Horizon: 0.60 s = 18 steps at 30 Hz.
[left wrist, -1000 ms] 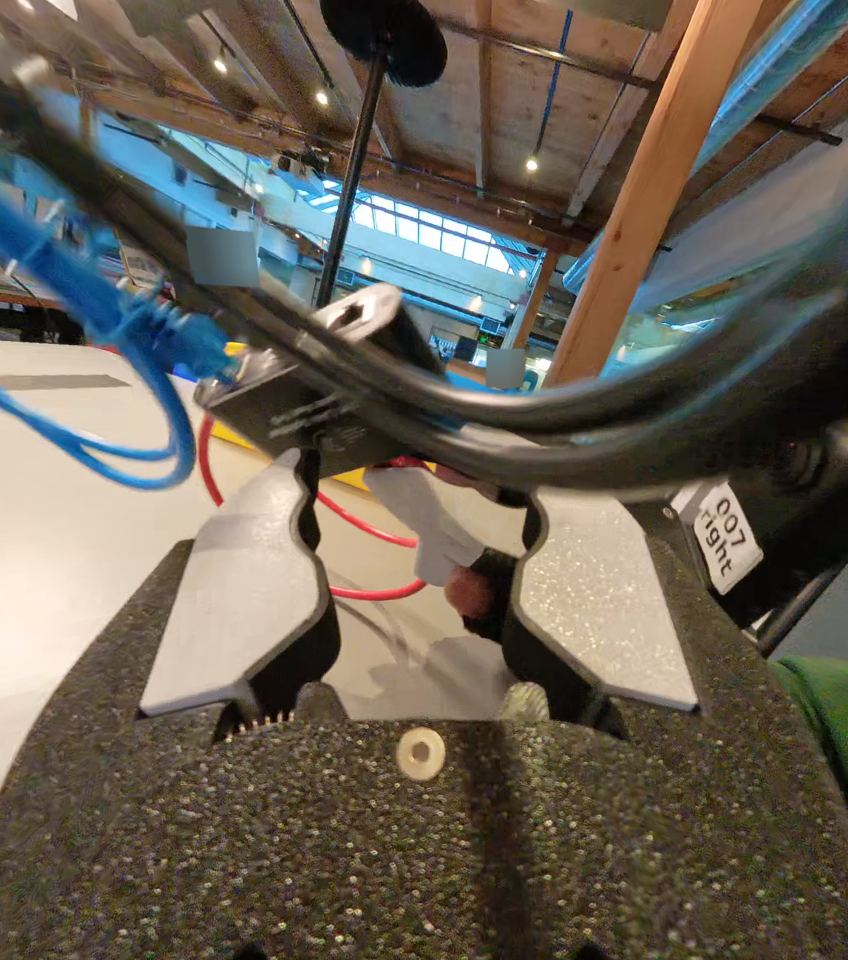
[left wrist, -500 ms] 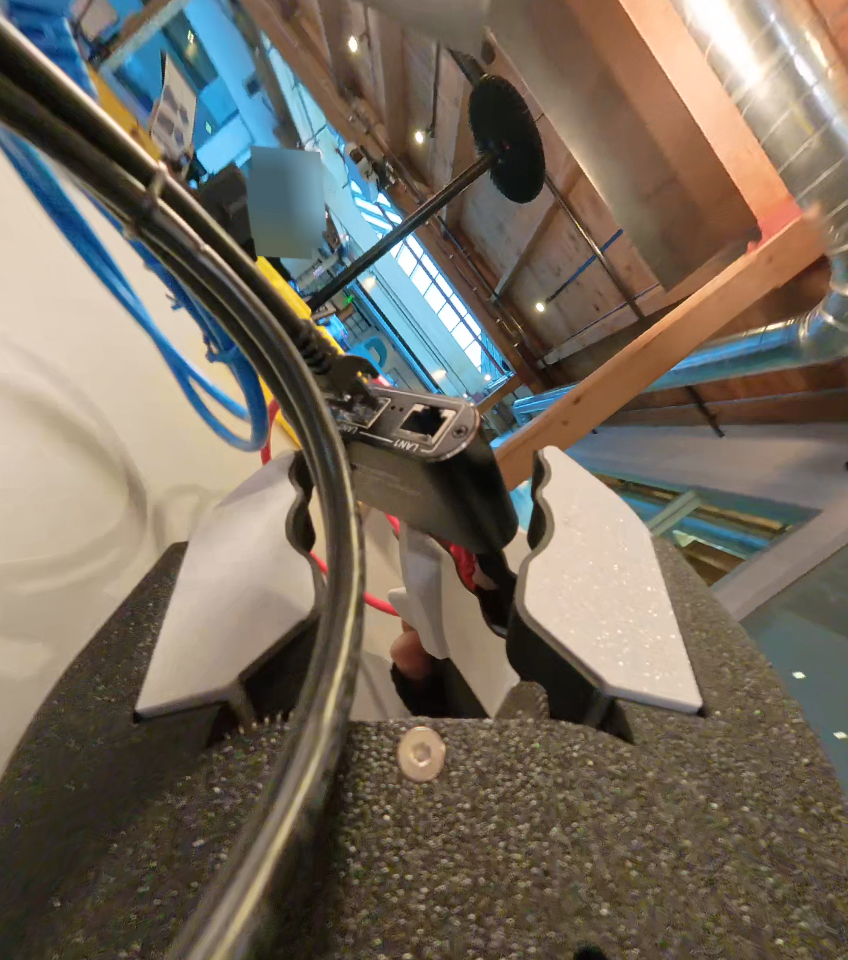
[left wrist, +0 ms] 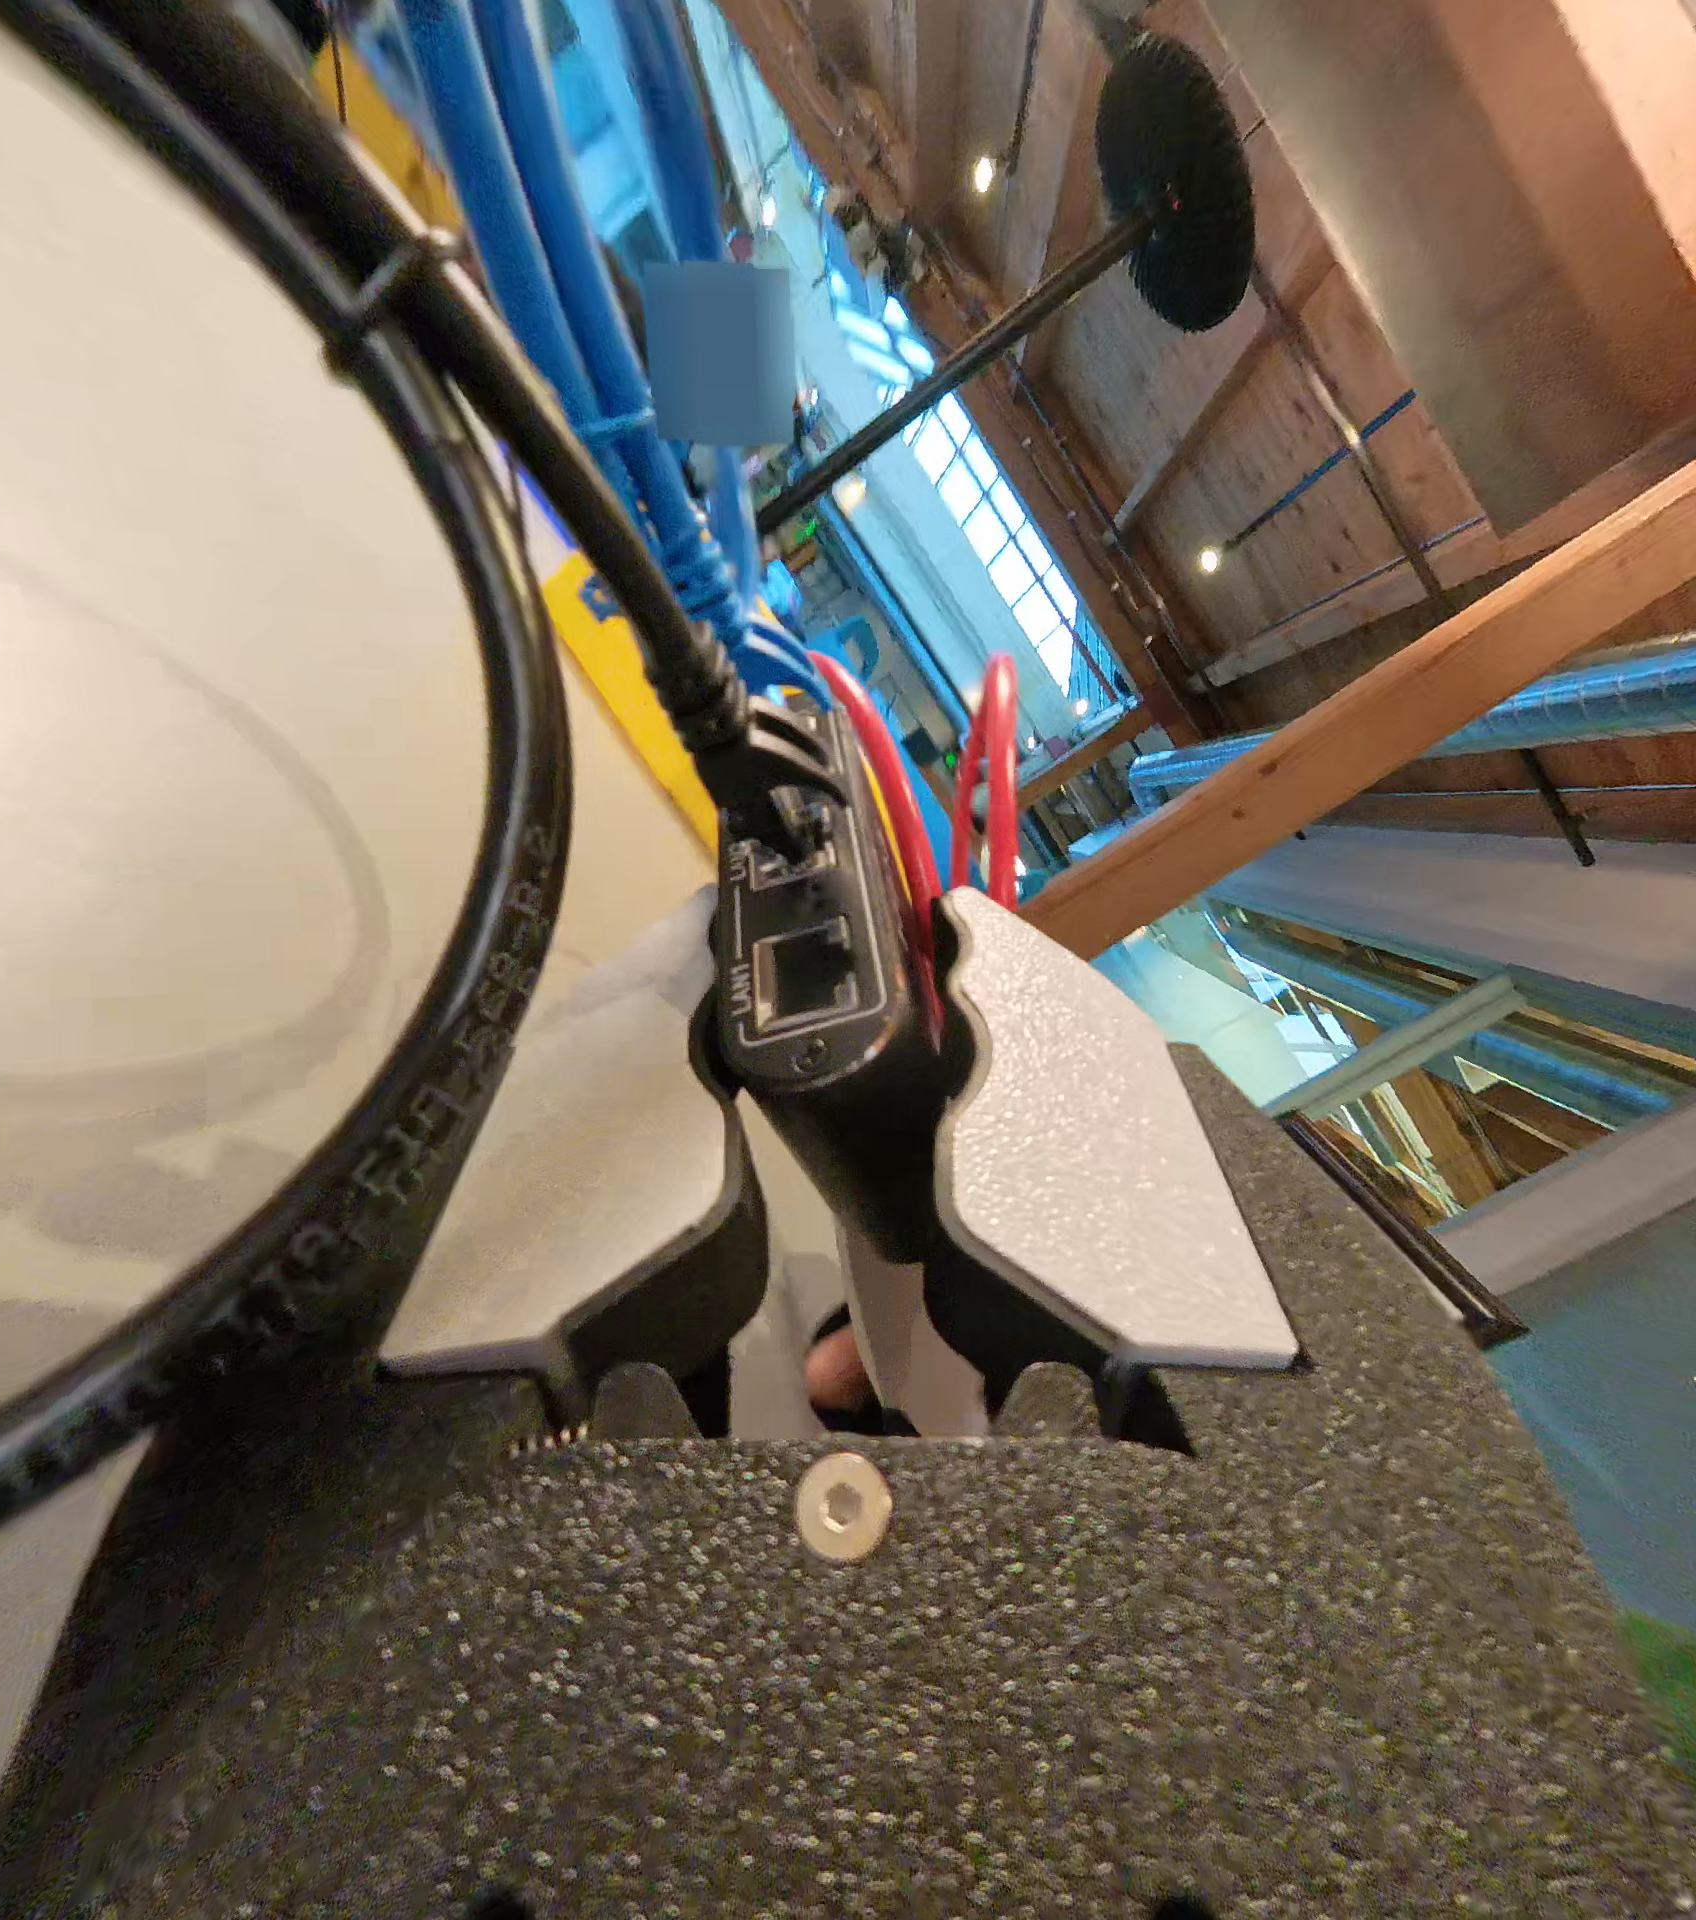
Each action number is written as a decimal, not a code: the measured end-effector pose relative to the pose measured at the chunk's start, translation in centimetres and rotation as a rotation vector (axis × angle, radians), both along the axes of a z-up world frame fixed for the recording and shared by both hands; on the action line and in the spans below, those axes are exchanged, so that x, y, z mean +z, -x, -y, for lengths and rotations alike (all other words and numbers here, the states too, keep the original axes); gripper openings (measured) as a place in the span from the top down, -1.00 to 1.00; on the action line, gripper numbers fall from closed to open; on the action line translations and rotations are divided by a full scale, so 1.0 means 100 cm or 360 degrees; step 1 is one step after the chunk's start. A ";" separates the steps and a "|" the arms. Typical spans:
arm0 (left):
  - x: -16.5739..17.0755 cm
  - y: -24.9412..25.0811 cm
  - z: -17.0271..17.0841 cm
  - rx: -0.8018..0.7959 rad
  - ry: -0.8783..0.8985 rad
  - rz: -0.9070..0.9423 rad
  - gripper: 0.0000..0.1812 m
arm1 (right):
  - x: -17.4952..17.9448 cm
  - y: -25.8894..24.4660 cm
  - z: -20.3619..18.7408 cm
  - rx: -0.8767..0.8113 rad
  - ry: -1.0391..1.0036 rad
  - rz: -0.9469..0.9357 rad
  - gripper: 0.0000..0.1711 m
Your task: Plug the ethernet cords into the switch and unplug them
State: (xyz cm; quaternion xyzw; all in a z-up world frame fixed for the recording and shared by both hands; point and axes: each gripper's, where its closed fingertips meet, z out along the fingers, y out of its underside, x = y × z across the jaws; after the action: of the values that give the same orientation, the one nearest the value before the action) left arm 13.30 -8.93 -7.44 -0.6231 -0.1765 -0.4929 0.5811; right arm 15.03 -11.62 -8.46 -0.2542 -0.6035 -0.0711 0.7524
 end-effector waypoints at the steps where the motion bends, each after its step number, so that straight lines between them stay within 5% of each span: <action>1: 0.005 0.005 0.001 0.0049 -0.0069 -0.0017 0.64 | -0.001 0.000 0.002 0.0033 0.0030 0.0004 0.81; 9: 0.029 0.047 0.019 0.0472 -0.0391 -0.0343 0.67 | -0.001 -0.001 0.018 0.0344 0.0467 -0.0024 0.72; 18: 0.035 0.009 0.024 0.0477 -0.0487 -0.0954 0.68 | 0.011 0.001 0.042 0.0646 0.1082 -0.0062 0.74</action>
State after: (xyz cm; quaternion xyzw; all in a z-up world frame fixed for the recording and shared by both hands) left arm 12.44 -11.34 -3.91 -0.6129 -0.0121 -0.2185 0.7592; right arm 14.96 -15.84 -7.34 -0.3656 -0.6162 0.2878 0.6355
